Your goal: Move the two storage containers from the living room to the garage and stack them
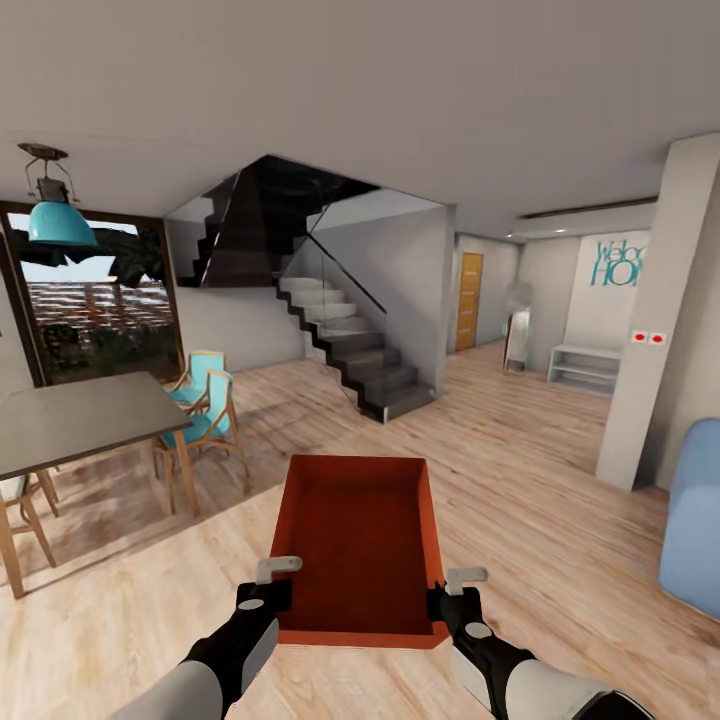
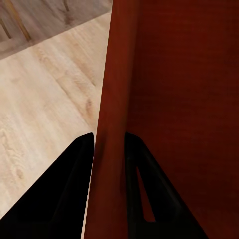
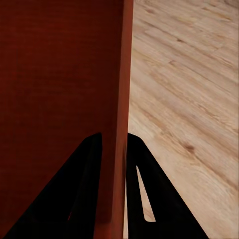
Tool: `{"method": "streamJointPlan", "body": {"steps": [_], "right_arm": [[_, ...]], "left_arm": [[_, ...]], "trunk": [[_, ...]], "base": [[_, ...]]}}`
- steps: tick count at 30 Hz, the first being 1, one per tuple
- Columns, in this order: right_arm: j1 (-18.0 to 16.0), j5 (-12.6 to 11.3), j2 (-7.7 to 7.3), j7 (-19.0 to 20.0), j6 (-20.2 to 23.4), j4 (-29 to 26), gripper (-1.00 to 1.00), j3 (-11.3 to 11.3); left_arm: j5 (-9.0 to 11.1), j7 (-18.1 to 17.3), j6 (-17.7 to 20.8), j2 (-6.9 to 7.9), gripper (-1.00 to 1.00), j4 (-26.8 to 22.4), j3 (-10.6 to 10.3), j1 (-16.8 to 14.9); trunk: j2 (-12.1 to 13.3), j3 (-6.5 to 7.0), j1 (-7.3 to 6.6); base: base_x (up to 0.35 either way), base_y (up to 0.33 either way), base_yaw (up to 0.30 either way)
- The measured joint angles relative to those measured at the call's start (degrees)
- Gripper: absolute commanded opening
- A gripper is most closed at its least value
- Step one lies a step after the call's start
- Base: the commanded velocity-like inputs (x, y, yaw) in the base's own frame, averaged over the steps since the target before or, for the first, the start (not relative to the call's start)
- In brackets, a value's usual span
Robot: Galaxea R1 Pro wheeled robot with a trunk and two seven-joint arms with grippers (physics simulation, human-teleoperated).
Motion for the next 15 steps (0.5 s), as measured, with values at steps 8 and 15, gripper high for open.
{"method": "streamJointPlan", "body": {"steps": [8, 15], "right_arm": [[0.0, -0.03, 0.0, 0.01, -0.01, 0.0, -1.0, 0.01], [0.01, -0.03, -0.01, -0.01, -0.02, -0.01, -1.0, 0.01]], "left_arm": [[-0.02, -0.02, 0.0, 0.0, -1.0, -0.01, 0.01, 0.0], [-0.01, -0.01, 0.0, -0.01, -1.0, 0.01, 0.01, -0.01]], "trunk": [[0.0, 0.0, 0.0], [0.0, 0.0, 0.0]], "base": [[0.321, 0.0, -0.001], [0.321, 0.0, -0.181]]}}
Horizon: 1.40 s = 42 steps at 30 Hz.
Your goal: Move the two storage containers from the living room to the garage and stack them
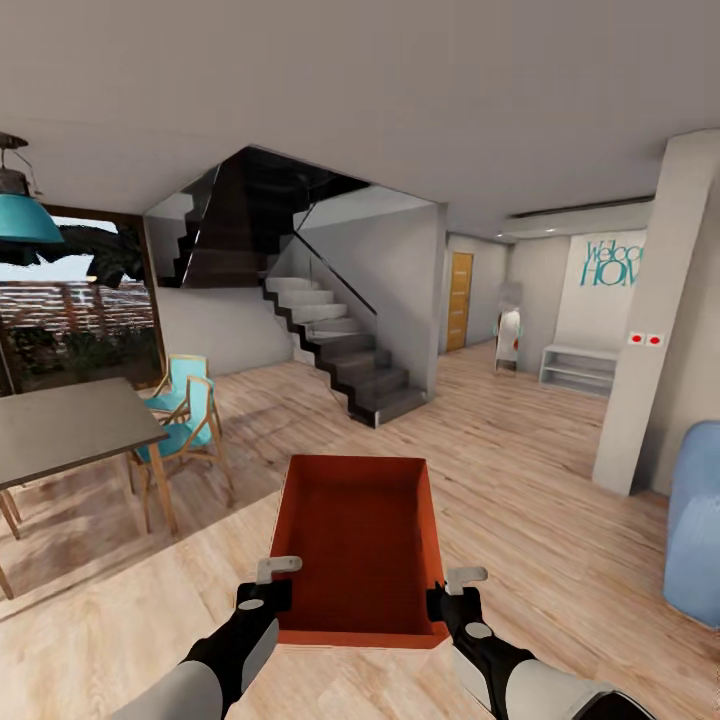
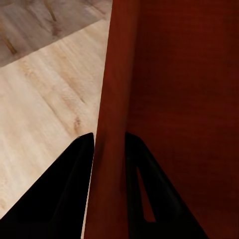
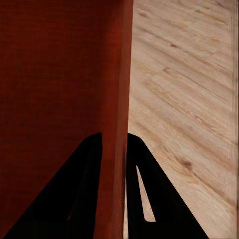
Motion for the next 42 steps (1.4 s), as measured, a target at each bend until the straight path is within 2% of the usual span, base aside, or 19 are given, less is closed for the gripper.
{"method": "streamJointPlan", "body": {"steps": [42], "right_arm": [[0.0, -0.14, 0.0, 0.05, -0.04, 0.02, -1.0, 0.06]], "left_arm": [[0.03, -0.02, 0.0, 0.01, -1.0, -0.02, -0.03, 0.0]], "trunk": [[0.0, 0.0, 0.0]], "base": [[0.321, 0.0, -0.285]]}}
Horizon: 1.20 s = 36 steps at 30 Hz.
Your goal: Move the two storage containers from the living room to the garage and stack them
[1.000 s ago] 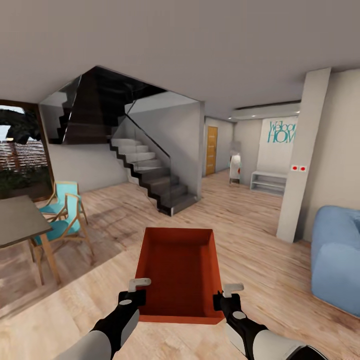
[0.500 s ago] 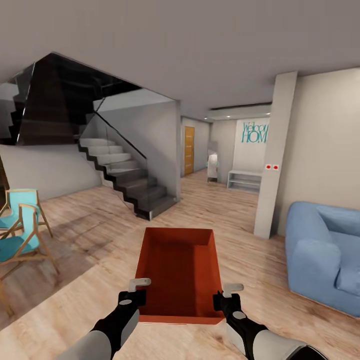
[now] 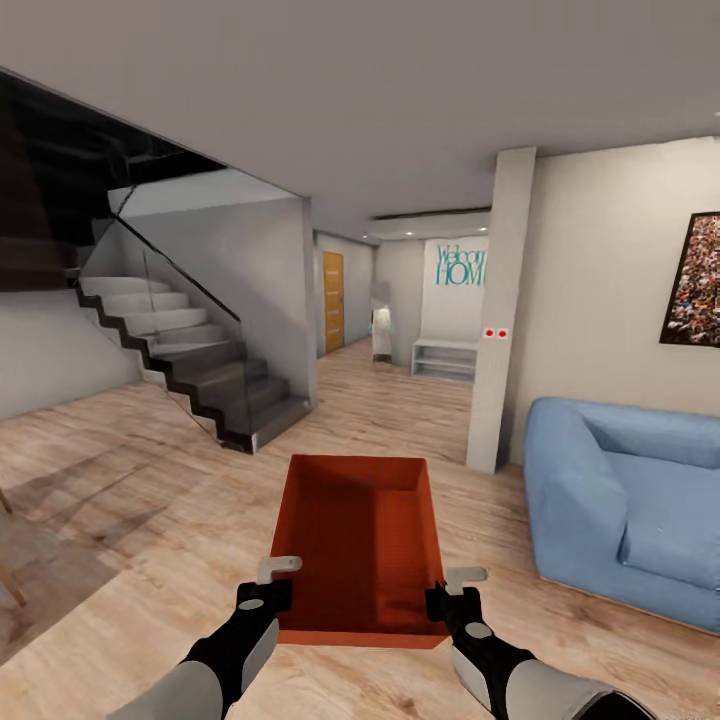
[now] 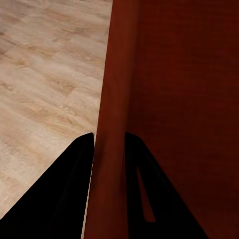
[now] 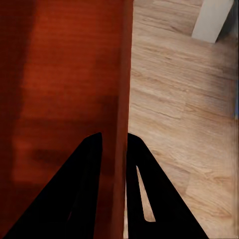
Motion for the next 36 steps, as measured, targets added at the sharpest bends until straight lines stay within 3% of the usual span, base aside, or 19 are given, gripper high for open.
{"method": "streamJointPlan", "body": {"steps": [36], "right_arm": [[-0.01, 0.07, 0.04, -0.07, 0.03, 0.0, -1.0, 0.0]], "left_arm": [[0.05, 0.0, 0.0, 0.04, -1.0, 0.0, -0.04, 0.01]], "trunk": [[0.0, 0.0, 0.0]], "base": [[0.321, 0.0, -0.021]]}}
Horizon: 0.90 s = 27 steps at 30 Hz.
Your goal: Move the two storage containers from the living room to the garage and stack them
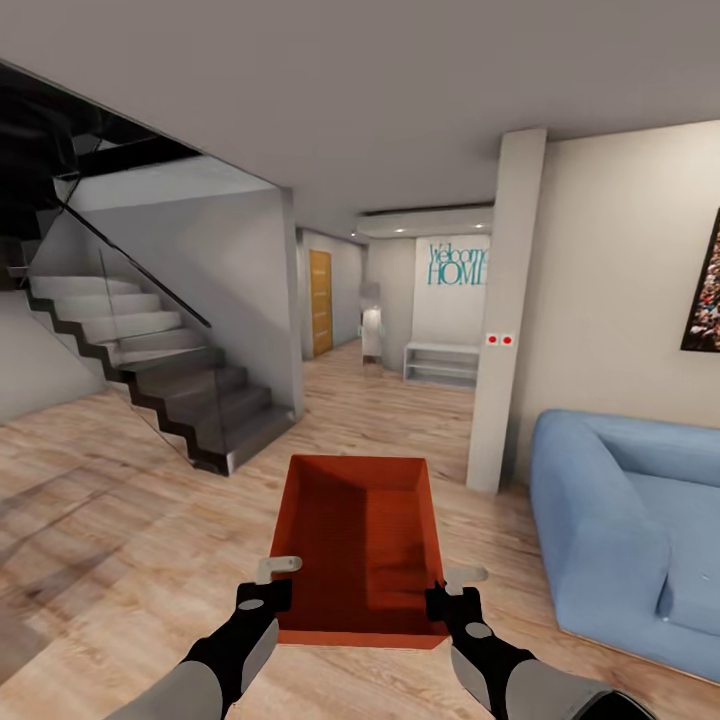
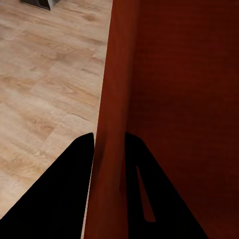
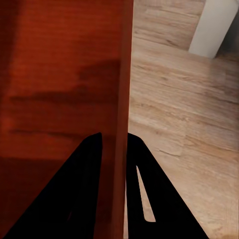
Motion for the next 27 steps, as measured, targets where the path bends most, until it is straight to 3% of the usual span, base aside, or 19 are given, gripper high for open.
{"method": "streamJointPlan", "body": {"steps": [27], "right_arm": [[0.0, -0.04, -0.03, 0.07, -0.01, 0.0, -1.0, -0.02]], "left_arm": [[-0.1, -0.01, 0.0, -0.03, -1.0, -0.02, 0.08, 0.0]], "trunk": [[0.0, 0.0, 0.0]], "base": [[0.322, 0.0, 0.0]]}}
